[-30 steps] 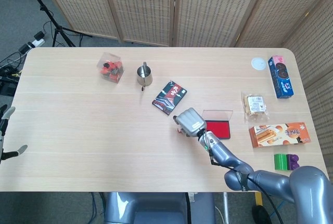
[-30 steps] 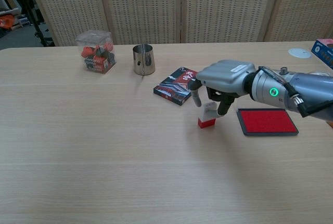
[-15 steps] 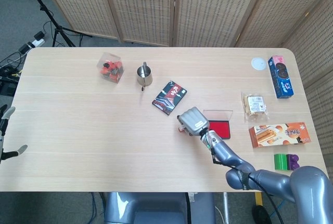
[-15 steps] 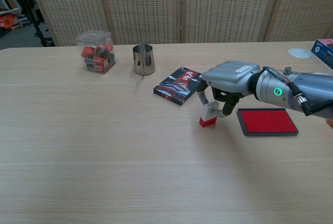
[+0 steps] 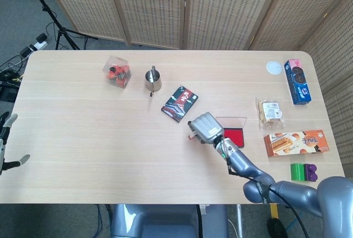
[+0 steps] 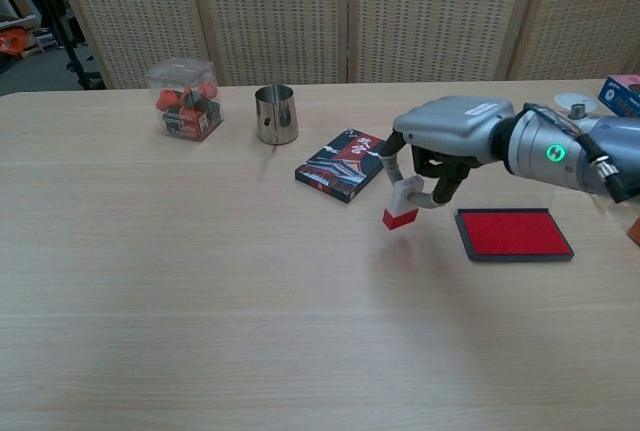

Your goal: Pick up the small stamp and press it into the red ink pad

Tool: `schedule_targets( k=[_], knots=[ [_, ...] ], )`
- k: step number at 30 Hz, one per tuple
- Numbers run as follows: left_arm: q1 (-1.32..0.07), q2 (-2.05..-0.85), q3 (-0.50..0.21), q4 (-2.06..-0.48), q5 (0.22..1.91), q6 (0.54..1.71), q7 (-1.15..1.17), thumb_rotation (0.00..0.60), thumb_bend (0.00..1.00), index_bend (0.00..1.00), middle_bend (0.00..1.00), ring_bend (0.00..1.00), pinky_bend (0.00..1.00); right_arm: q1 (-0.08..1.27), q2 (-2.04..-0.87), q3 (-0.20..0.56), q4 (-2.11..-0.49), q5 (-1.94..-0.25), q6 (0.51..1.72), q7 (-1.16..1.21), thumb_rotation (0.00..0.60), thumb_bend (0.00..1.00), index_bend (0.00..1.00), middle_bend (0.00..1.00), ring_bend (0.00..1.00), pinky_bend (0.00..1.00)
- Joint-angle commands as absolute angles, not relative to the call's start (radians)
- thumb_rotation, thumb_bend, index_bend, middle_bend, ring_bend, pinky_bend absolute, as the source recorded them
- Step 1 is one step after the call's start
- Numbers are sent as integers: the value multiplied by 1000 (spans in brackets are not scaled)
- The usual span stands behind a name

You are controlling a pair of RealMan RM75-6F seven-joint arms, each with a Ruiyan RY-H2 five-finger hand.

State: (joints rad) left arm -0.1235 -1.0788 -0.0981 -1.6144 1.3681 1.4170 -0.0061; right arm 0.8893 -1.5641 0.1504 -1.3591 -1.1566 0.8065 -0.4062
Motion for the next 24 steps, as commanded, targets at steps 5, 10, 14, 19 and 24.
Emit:
schedule_targets(
  k=[5,10,14,19,24],
  knots=[
    [-120,-1078,-92,-1620,1384,1427,-3,600,0,0,0,0,0,819,-1384,121,-1468,-1209,879,-381,600,515,558,945,1000,1000],
    [-118,-1080,-89,-1623,1391,1433,5,600,0,0,0,0,0,786,-1349,93,-1450,-1237,881,-321,600,518,558,945,1000,1000],
    [-119,-1083,-88,-1624,1392,1433,11,600,0,0,0,0,0,761,-1350,73,-1418,-1263,885,-259,600,518,562,945,1000,1000],
    [-121,-1086,-86,-1624,1393,1431,19,600,0,0,0,0,0,741,-1363,52,-1381,-1309,895,-206,600,519,562,945,1000,1000],
    [-120,-1086,-86,-1625,1397,1434,20,600,0,0,0,0,0,733,-1392,46,-1339,-1324,888,-176,600,537,562,945,1000,1000]
  ],
)
